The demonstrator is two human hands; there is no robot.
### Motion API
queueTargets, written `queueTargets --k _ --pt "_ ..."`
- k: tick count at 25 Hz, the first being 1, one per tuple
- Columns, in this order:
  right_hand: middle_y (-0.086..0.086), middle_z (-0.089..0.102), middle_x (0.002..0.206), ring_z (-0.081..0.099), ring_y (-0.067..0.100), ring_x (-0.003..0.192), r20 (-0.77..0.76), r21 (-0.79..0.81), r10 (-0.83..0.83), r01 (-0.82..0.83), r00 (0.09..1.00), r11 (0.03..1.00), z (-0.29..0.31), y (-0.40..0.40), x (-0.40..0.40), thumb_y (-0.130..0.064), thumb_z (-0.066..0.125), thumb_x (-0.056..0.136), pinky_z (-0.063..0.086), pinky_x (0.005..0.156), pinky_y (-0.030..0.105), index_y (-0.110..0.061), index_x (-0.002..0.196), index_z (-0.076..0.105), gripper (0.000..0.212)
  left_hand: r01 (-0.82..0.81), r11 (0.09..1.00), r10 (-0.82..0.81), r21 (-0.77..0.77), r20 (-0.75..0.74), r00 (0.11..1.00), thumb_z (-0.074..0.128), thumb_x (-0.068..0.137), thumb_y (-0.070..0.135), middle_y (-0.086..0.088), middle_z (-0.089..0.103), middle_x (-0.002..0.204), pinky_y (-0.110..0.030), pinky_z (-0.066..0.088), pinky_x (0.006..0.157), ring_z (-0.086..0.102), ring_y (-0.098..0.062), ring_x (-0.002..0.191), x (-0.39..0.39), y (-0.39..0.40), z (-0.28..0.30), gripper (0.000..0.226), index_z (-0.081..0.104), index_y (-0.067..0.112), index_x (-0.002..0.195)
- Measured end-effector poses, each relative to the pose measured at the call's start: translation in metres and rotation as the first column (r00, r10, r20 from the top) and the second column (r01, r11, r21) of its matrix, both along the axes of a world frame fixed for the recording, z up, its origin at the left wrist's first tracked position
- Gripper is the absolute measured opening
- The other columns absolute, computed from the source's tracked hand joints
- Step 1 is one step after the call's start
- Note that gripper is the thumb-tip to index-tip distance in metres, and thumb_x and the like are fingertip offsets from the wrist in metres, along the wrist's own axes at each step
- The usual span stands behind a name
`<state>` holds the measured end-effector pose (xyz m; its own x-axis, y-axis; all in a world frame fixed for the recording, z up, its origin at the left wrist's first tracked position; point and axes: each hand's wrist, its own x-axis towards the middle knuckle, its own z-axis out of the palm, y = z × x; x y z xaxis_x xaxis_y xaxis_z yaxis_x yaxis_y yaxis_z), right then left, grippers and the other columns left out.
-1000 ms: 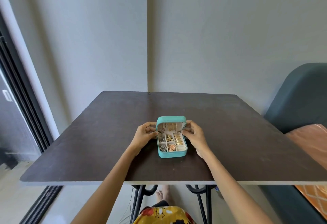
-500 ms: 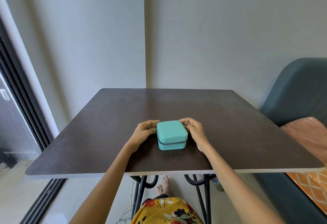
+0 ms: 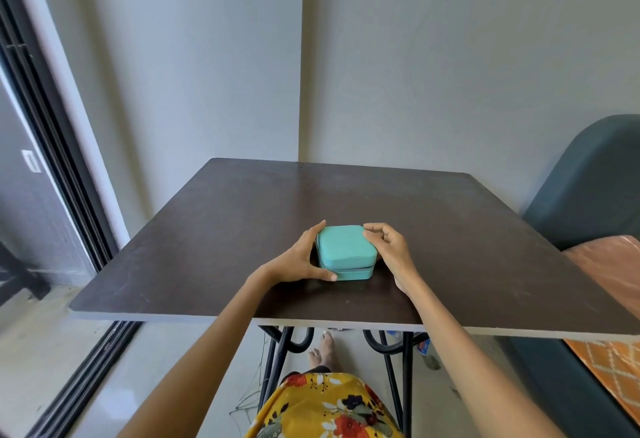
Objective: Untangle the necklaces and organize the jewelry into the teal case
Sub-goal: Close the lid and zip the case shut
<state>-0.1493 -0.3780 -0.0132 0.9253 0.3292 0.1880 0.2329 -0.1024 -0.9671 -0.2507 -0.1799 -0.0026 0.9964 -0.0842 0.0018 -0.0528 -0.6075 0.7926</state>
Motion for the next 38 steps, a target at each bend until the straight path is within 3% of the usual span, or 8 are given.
queueTargets --k 3,8,13,15,21,28,34,38 --pt "0.002 0.066 0.095 0.059 0.009 0.083 -0.017 0.053 -0.012 0.013 1.000 0.998 0.000 -0.002 0.000 -0.025 0.063 0.088 0.046 0.058 0.016 -0.028 0.095 0.066 0.009 -0.108 0.991 0.099 0.079 0.109 0.989 0.080 0.069 0.042 -0.002 0.023 0.151 -0.043 0.023 0.116 0.026 -0.019 0.138 0.009 -0.007 -0.007 0.110 0.006 0.026 0.148" --pt "-0.001 0.063 0.099 0.057 0.011 0.090 -0.002 0.054 -0.077 0.077 0.997 0.996 -0.001 -0.001 0.002 -0.023 0.062 0.088 0.045 0.073 0.021 -0.026 0.098 0.065 0.010 -0.211 0.956 0.182 0.202 0.157 0.971 0.075 0.065 0.057 -0.001 0.027 0.148 -0.045 0.017 0.113 0.028 -0.020 0.137 0.030 -0.011 -0.015 0.114 0.004 0.028 0.149" --pt "-0.001 0.053 0.114 0.052 0.009 0.102 0.105 -0.038 -0.148 0.153 0.983 0.988 -0.001 -0.001 0.002 -0.025 0.062 0.088 0.041 0.074 0.012 -0.027 0.109 0.058 0.022 -0.346 0.912 0.303 0.220 0.208 0.930 0.073 0.062 0.064 -0.005 0.032 0.144 -0.043 0.026 0.107 0.033 -0.021 0.133 0.048 -0.026 -0.016 0.117 0.005 0.024 0.149" --pt "-0.002 0.048 0.117 0.047 0.013 0.112 0.160 -0.111 -0.140 0.159 0.977 0.981 0.000 0.001 0.004 -0.027 0.065 0.085 0.040 0.081 0.013 -0.027 0.116 0.055 0.033 -0.390 0.895 0.339 0.219 0.235 0.911 0.072 0.061 0.065 -0.007 0.033 0.143 -0.042 0.028 0.106 0.033 -0.022 0.133 0.054 -0.034 -0.016 0.121 0.003 0.021 0.150" --pt "-0.003 0.035 0.137 0.031 0.014 0.128 0.399 -0.414 -0.049 0.227 0.916 0.882 -0.007 0.008 0.004 -0.052 0.076 0.067 0.038 0.103 0.037 -0.025 0.139 0.034 0.088 -0.433 0.877 0.376 0.210 0.261 0.889 0.071 0.065 0.062 -0.006 0.032 0.145 -0.039 0.029 0.106 0.033 -0.022 0.133 0.060 -0.038 -0.019 0.123 -0.005 0.014 0.150" --pt "0.002 0.038 0.129 0.039 0.018 0.119 0.497 -0.463 -0.090 0.351 0.863 0.814 -0.006 0.013 0.002 -0.057 0.072 0.067 0.047 0.091 0.037 -0.024 0.136 0.032 0.086 -0.446 0.861 0.386 0.245 0.256 0.886 0.070 0.065 0.062 -0.007 0.031 0.144 -0.041 0.029 0.108 0.033 -0.023 0.133 0.065 -0.038 -0.020 0.123 -0.005 0.013 0.149" --pt "0.001 0.033 0.130 0.040 0.019 0.121 0.465 -0.489 -0.066 0.319 0.883 0.812 -0.010 0.012 0.006 -0.049 0.070 0.072 0.049 0.086 0.034 -0.023 0.134 0.033 0.078 -0.440 0.859 0.382 0.261 0.243 0.891 0.069 0.064 0.065 -0.007 0.030 0.143 -0.041 0.029 0.108 0.033 -0.022 0.133 0.070 -0.035 -0.023 0.123 -0.002 0.011 0.149" --pt "0.002 0.029 0.137 0.038 0.020 0.124 0.444 -0.504 -0.044 0.290 0.895 0.814 -0.011 0.012 0.007 -0.059 0.068 0.071 0.050 0.085 0.037 -0.025 0.135 0.030 0.082 -0.449 0.856 0.388 0.256 0.255 0.886 0.071 0.066 0.060 -0.006 0.031 0.143 -0.039 0.029 0.108 0.033 -0.022 0.133 0.071 -0.035 -0.024 0.116 0.005 0.012 0.149"
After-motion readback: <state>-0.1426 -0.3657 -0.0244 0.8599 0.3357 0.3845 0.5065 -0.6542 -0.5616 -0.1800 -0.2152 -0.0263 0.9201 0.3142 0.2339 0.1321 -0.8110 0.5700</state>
